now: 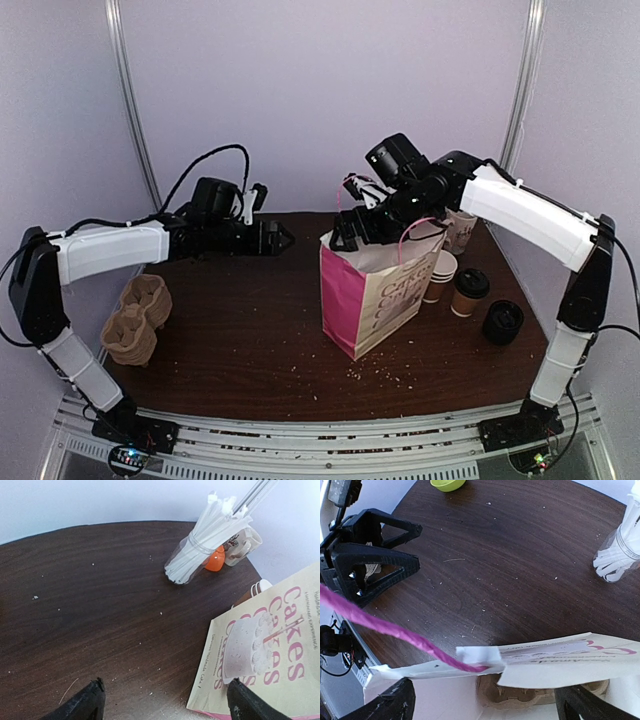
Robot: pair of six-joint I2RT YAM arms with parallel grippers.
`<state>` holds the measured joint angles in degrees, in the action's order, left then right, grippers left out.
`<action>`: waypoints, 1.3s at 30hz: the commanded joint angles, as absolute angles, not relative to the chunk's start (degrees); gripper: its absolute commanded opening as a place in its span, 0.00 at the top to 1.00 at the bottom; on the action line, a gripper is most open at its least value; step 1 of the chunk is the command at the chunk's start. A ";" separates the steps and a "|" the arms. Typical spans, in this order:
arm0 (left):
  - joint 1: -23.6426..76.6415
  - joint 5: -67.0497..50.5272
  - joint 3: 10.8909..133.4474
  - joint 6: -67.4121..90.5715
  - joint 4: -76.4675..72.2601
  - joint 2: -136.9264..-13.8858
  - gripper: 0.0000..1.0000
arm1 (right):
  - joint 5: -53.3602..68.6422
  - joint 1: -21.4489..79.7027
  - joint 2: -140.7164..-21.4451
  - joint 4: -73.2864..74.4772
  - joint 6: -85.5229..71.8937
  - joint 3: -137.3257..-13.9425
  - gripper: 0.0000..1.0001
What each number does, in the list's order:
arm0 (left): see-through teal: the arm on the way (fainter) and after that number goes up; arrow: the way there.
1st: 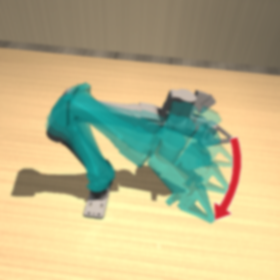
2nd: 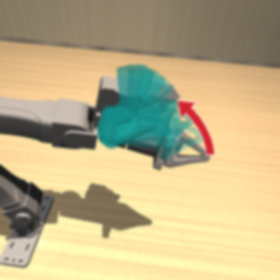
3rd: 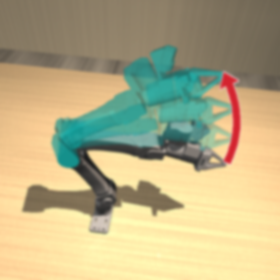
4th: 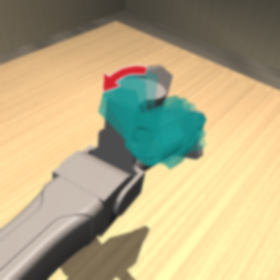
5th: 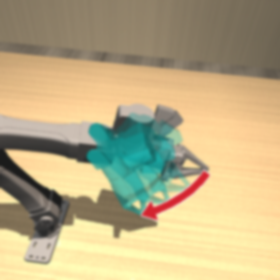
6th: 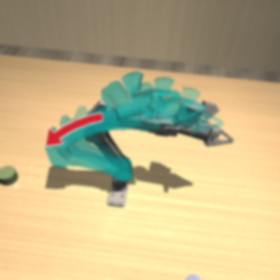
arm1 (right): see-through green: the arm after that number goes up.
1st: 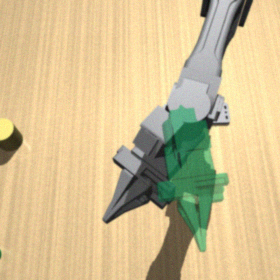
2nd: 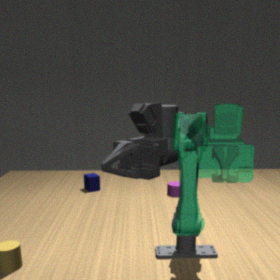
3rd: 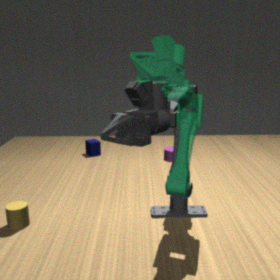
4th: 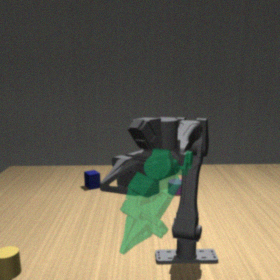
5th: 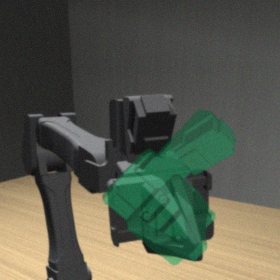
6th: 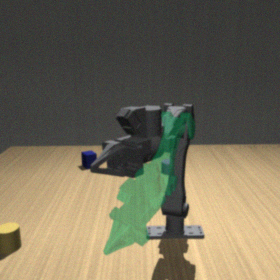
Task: Pack the takeout coffee
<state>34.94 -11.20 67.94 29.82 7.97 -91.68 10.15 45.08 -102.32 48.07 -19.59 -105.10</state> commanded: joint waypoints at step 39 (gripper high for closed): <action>43.85 -29.23 88.57 11.30 -0.01 -99.23 0.70 | 15.68 47.37 -95.38 49.75 -11.60 -98.12 0.13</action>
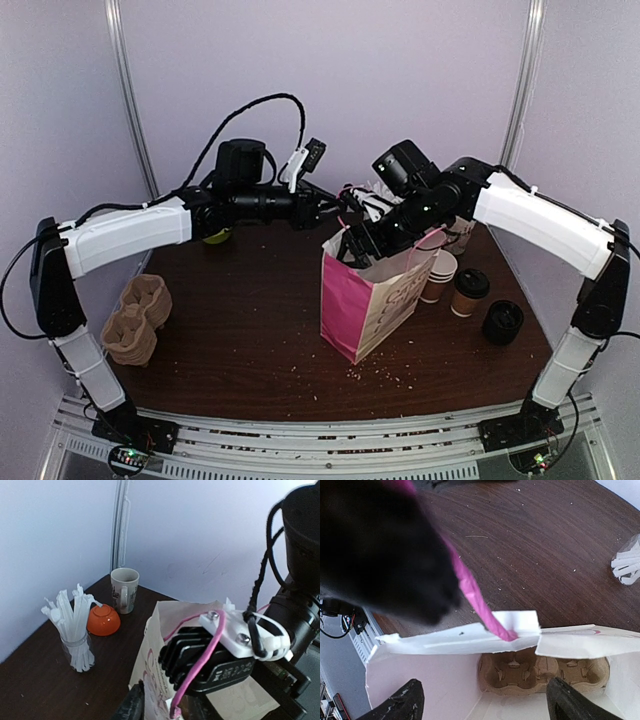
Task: Pack the takeout coffee
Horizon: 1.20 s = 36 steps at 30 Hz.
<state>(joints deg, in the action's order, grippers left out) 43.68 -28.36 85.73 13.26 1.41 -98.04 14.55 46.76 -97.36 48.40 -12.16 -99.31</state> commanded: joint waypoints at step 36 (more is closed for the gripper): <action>46.28 -25.29 80.77 16.31 -3.16 -92.09 1.00 | 6.53 47.36 -81.55 11.95 -23.03 -86.03 0.06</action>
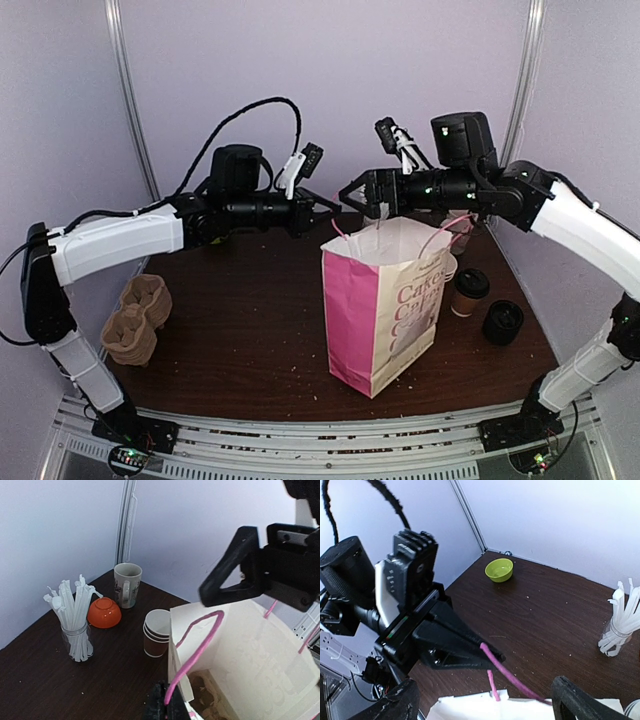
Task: Pack the takeout coffee
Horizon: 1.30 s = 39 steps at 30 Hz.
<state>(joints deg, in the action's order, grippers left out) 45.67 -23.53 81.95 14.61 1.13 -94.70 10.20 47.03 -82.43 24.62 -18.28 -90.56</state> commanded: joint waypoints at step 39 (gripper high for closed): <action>48.46 -14.95 80.87 3.99 5.99 -83.43 1.00 | -1.21 43.19 -76.43 38.20 -22.81 -86.73 0.01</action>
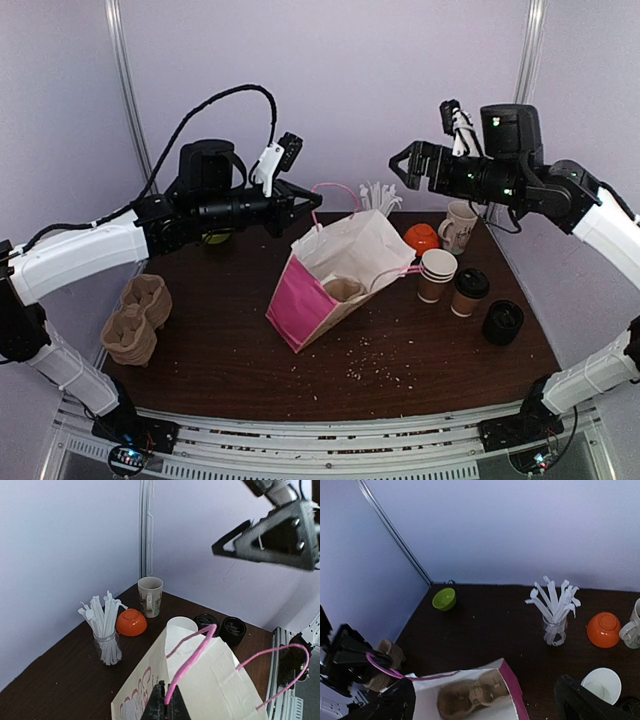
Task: Pack the takeout coffee
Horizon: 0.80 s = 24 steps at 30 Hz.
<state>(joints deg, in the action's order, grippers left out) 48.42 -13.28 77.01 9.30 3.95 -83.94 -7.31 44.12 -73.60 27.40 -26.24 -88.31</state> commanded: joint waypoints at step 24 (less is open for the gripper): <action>48.49 -18.31 77.14 4.13 9.80 -81.13 1.00 | 3.56 43.22 -78.57 28.15 -18.71 -72.25 0.24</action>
<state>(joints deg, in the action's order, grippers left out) 48.42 -16.60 78.85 3.60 11.51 -83.64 6.24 43.29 -78.46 33.36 -18.63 -72.99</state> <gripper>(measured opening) 0.011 0.775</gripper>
